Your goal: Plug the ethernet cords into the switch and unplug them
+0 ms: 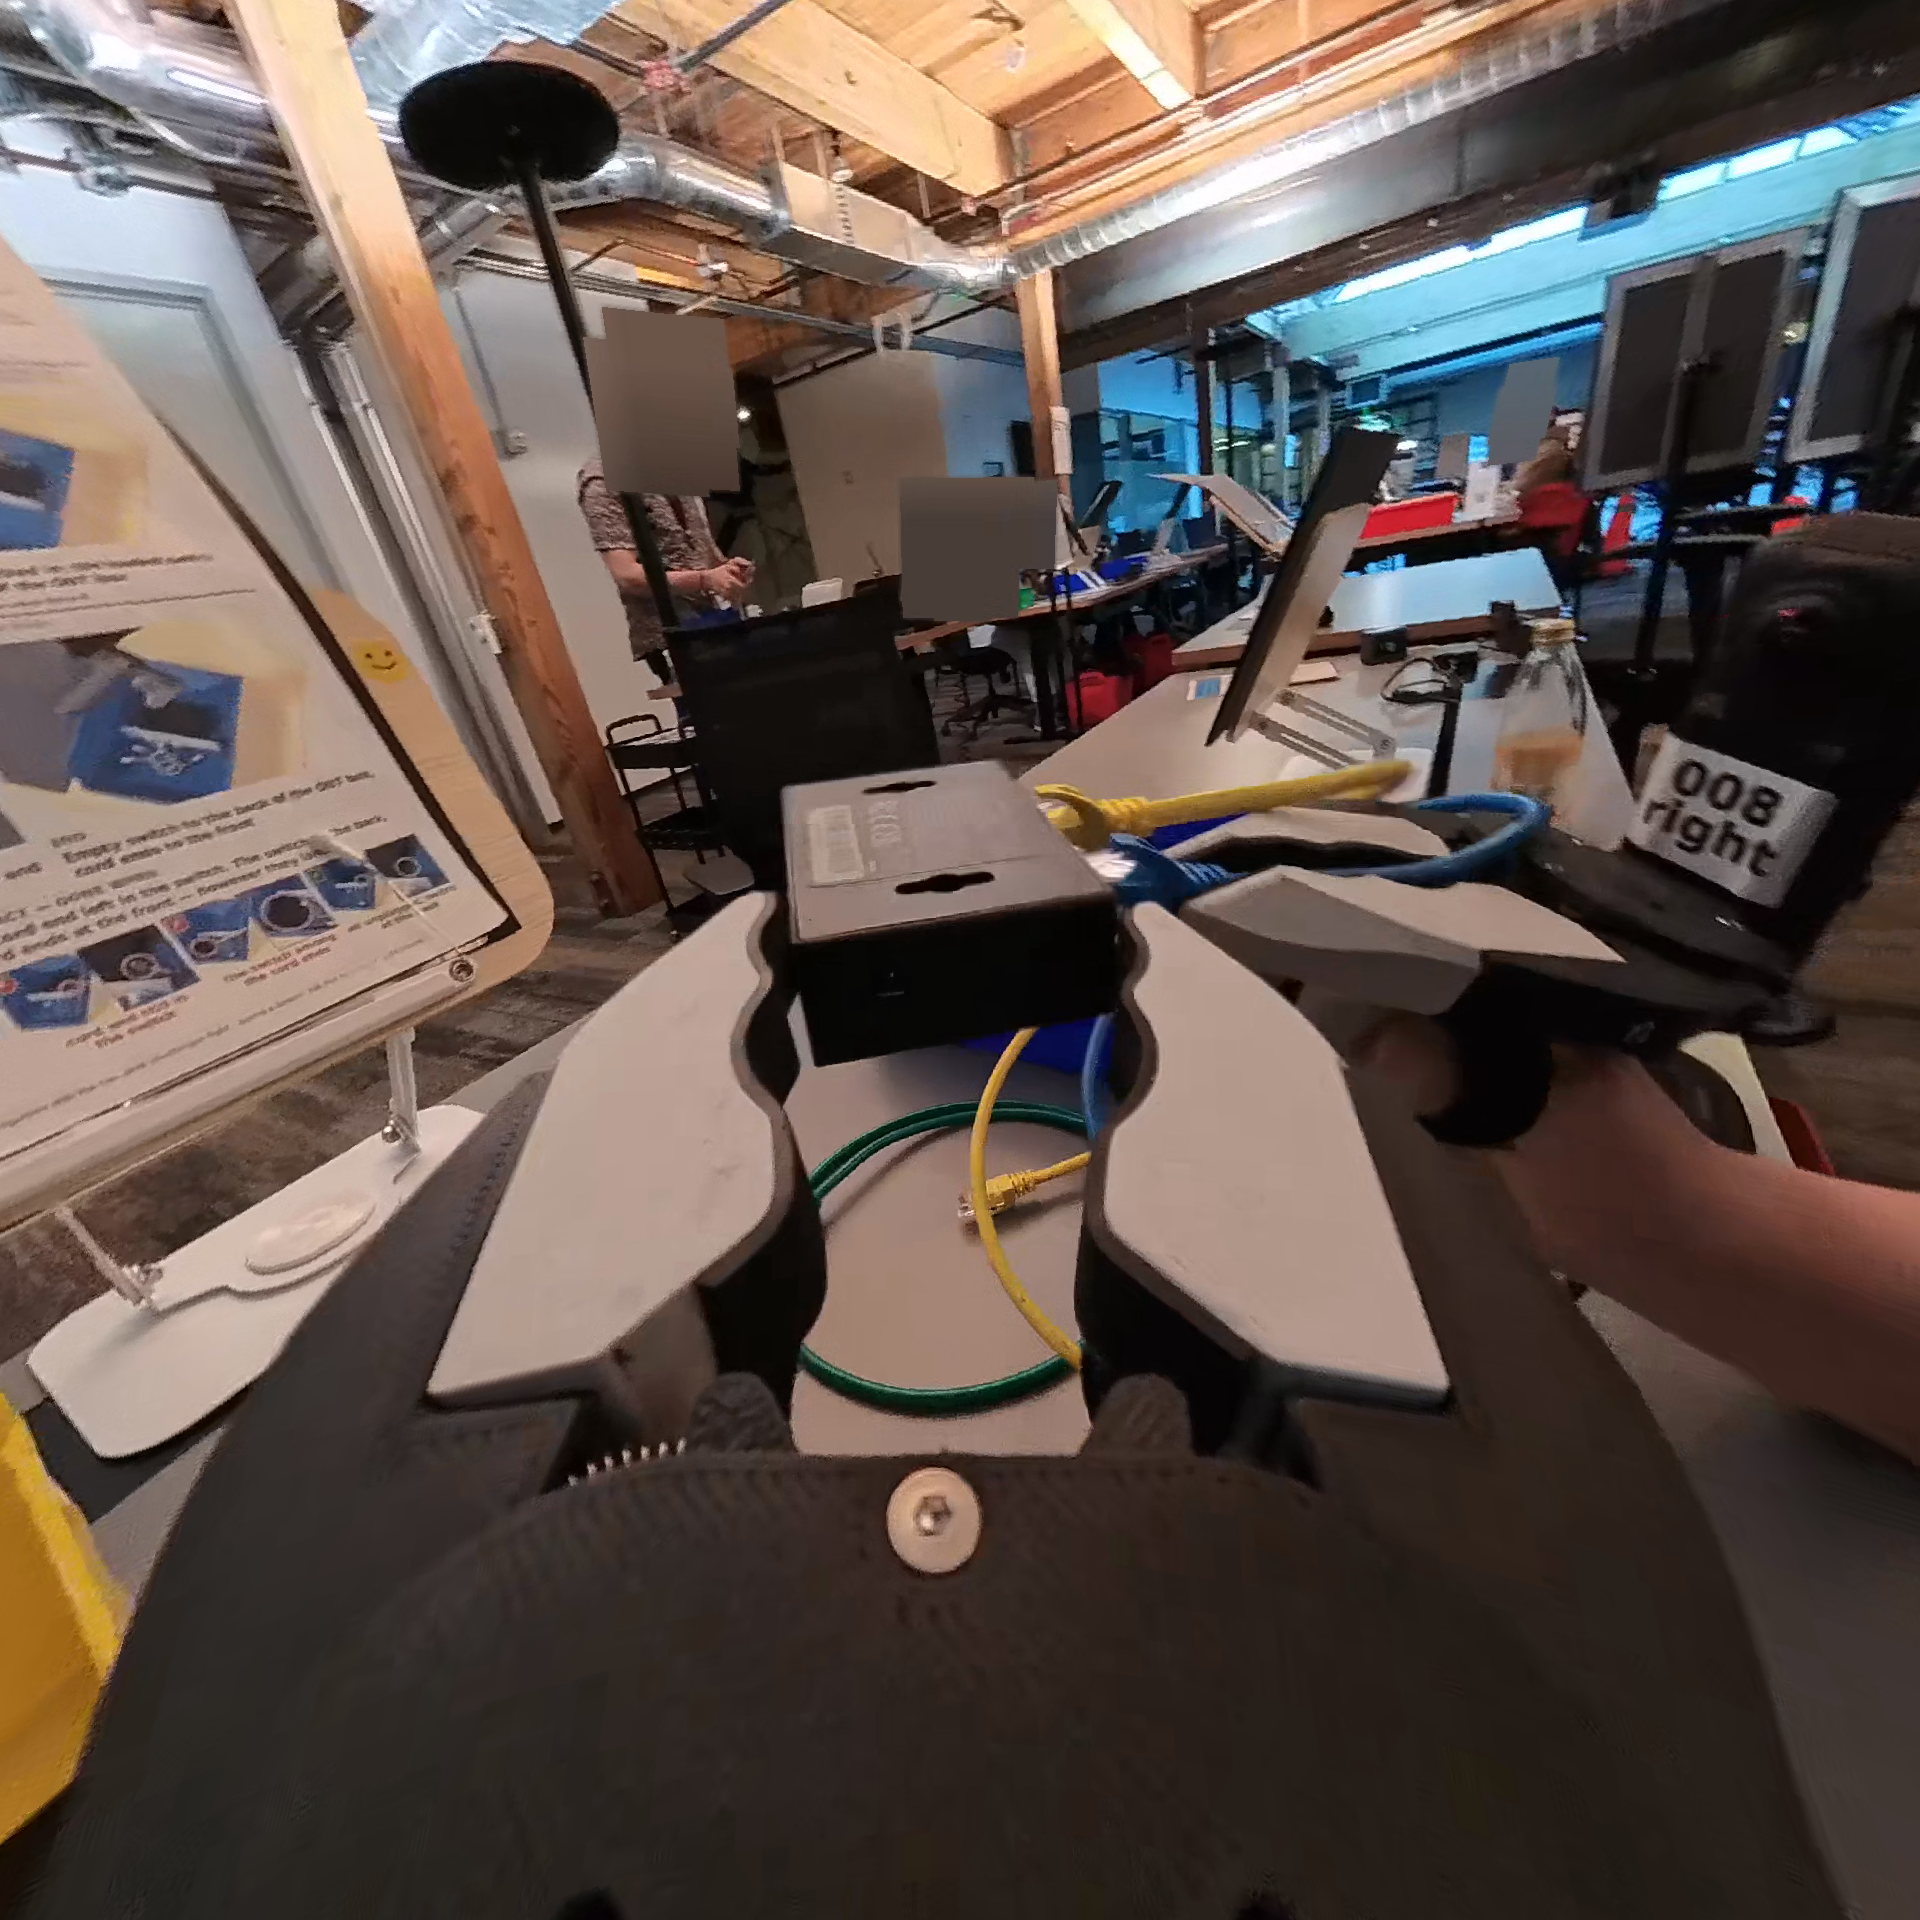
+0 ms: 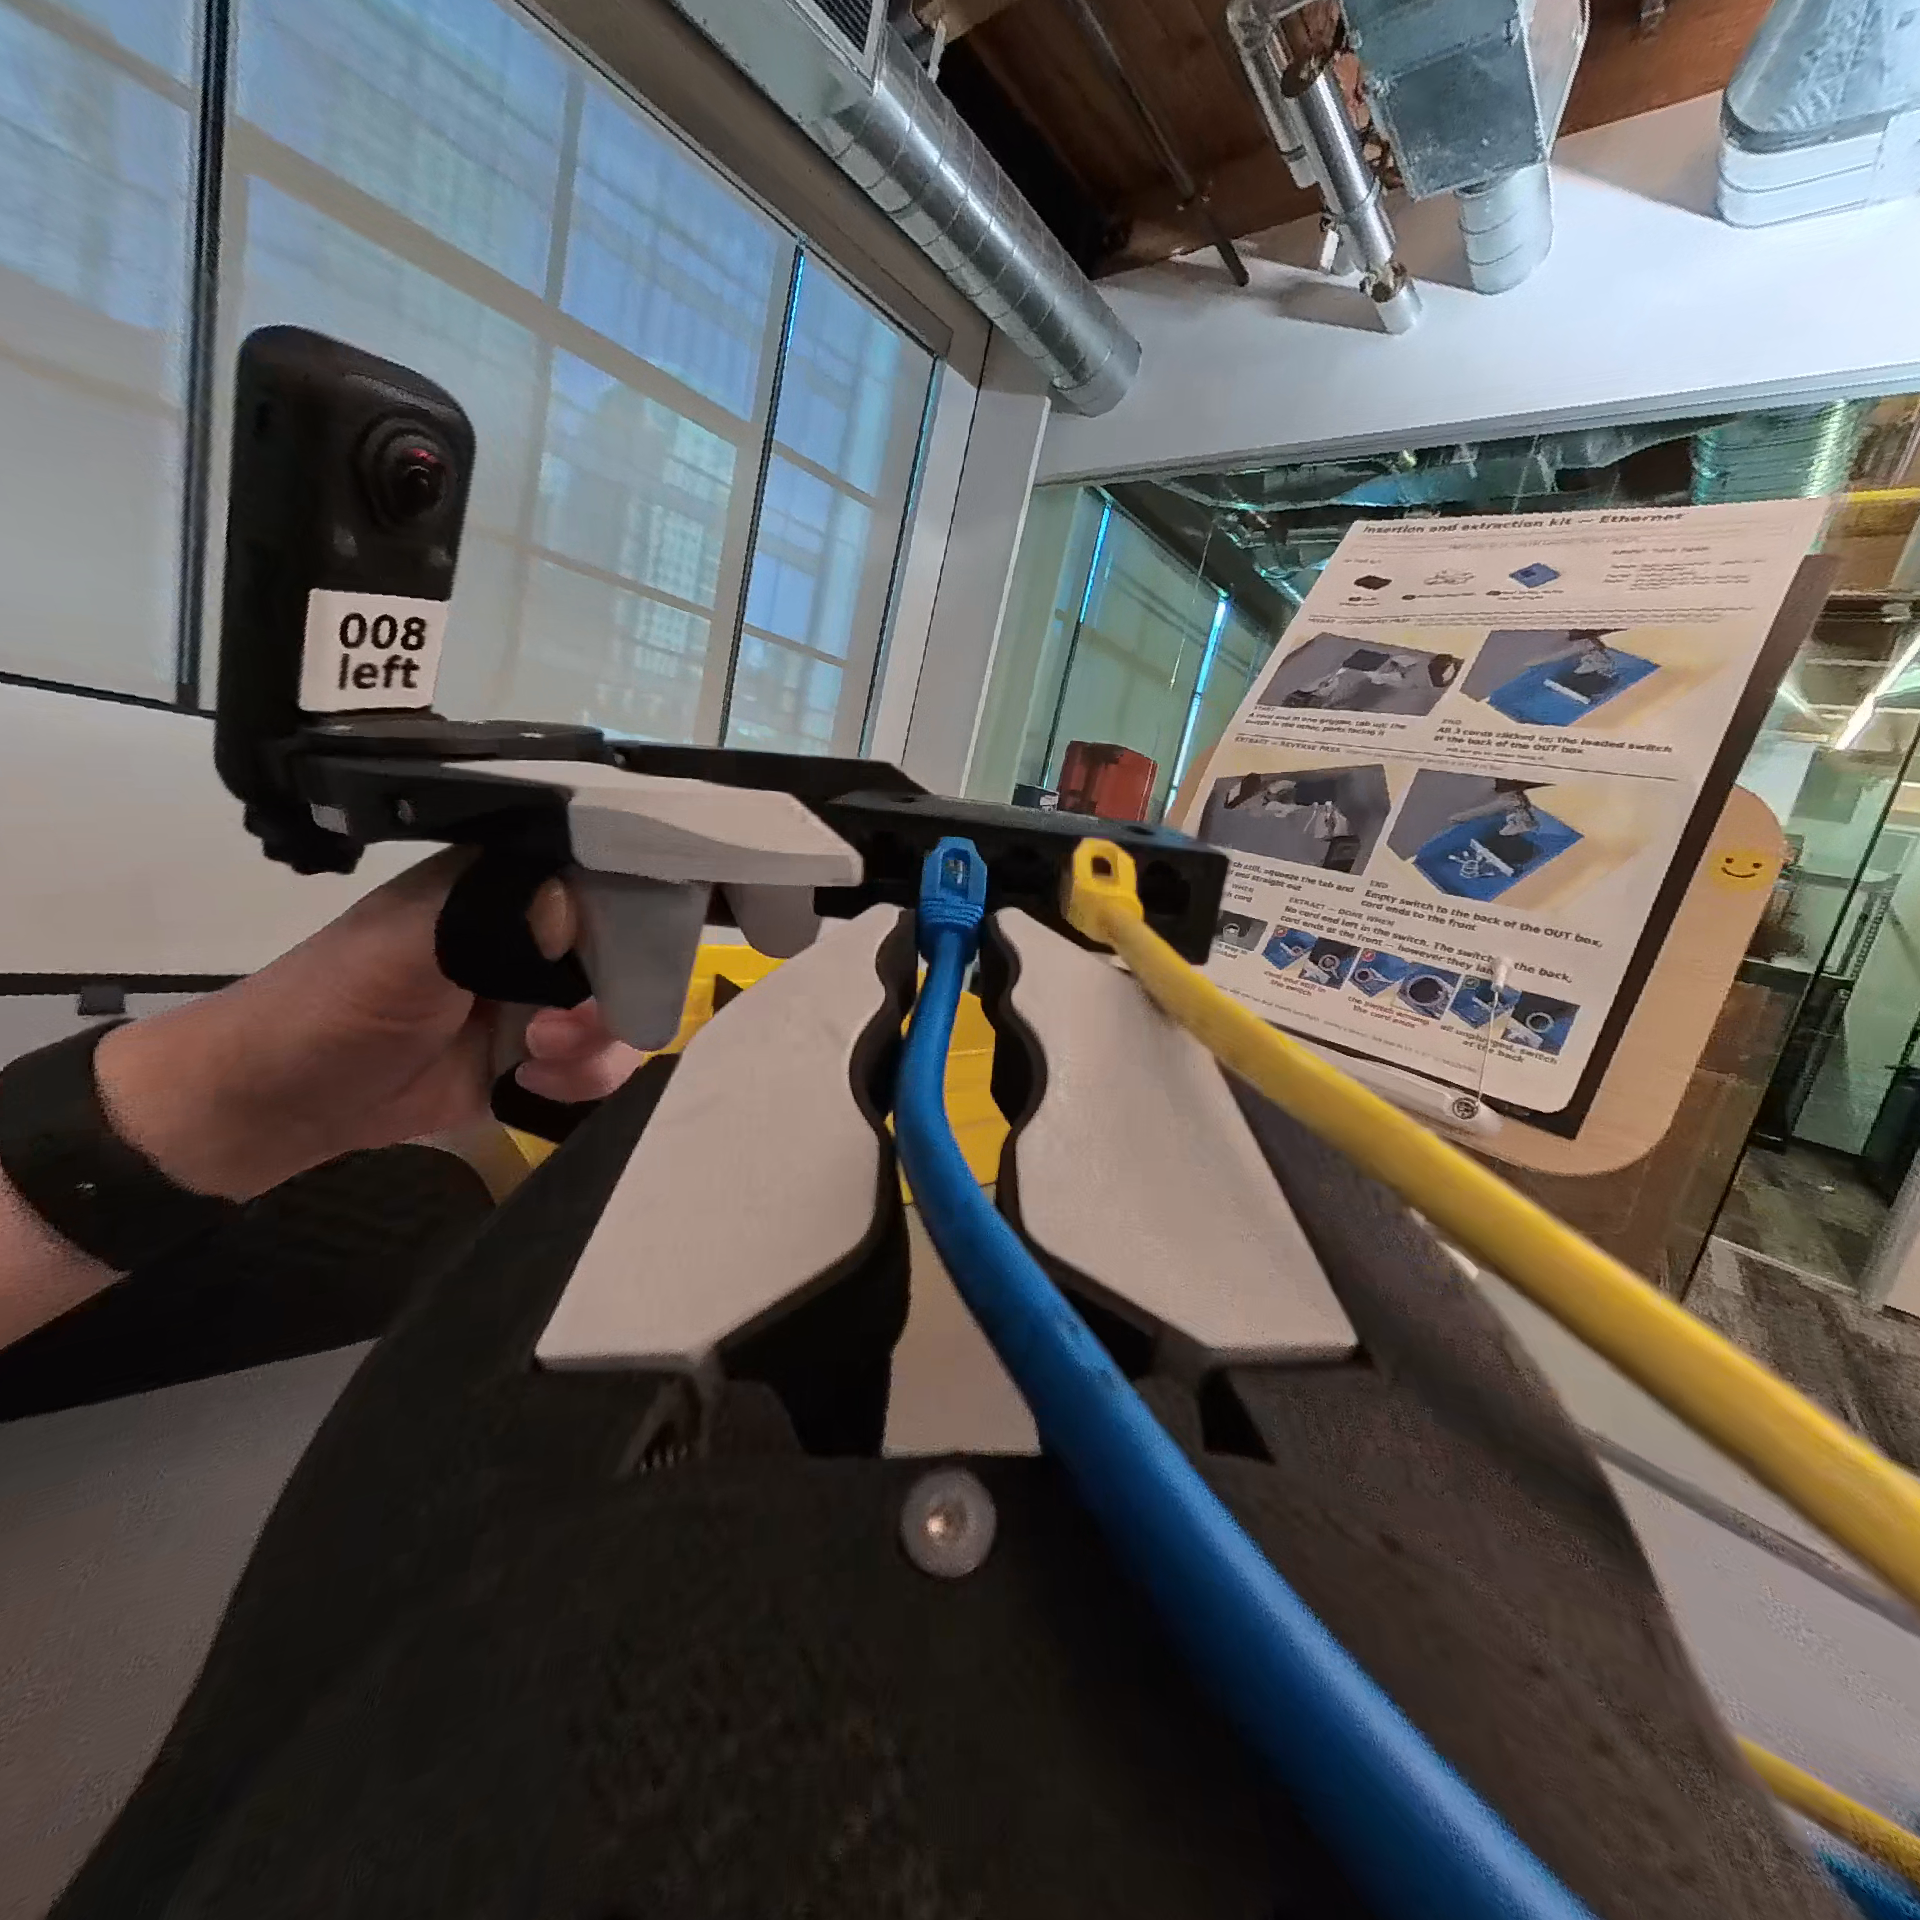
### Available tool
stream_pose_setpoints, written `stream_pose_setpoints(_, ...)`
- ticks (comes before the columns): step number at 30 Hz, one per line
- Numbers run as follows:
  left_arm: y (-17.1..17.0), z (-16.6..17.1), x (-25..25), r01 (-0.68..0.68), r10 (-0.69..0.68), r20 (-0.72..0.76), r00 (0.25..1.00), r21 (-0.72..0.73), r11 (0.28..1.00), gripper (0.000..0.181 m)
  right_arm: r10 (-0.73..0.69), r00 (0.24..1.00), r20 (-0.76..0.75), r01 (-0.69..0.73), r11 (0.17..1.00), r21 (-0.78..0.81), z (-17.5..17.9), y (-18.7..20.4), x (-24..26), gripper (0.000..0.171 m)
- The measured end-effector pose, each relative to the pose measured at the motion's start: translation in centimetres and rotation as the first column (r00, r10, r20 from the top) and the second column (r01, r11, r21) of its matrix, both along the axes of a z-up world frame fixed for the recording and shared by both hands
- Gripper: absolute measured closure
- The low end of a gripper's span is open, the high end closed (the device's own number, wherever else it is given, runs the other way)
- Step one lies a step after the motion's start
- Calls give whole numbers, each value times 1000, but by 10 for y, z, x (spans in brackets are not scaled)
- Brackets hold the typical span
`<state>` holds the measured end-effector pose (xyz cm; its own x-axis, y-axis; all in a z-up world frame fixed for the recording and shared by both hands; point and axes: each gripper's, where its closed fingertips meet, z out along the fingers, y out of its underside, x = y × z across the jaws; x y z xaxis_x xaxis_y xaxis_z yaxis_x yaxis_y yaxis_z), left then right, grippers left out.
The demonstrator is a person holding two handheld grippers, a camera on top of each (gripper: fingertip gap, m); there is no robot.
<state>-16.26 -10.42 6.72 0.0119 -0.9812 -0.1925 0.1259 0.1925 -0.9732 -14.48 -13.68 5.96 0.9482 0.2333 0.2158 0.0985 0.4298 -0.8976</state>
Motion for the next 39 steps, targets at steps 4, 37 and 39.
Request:
stream_pose_setpoints(4,-1,-4,1,-58,60,-17,998,83,995,124,-30,999,32,31,1000,-6,-2,2,0,159)
stream_pose_setpoints(37,-25,4,-8,-21,7,151,989,95,995,117,23,987,158,-43,991,123,0,-19,-18,158)
stream_pose_setpoints(39,-27,2,-7,-6,-4,143,990,65,998,114,1,981,192,-29,989,145,0,-21,-21,159)
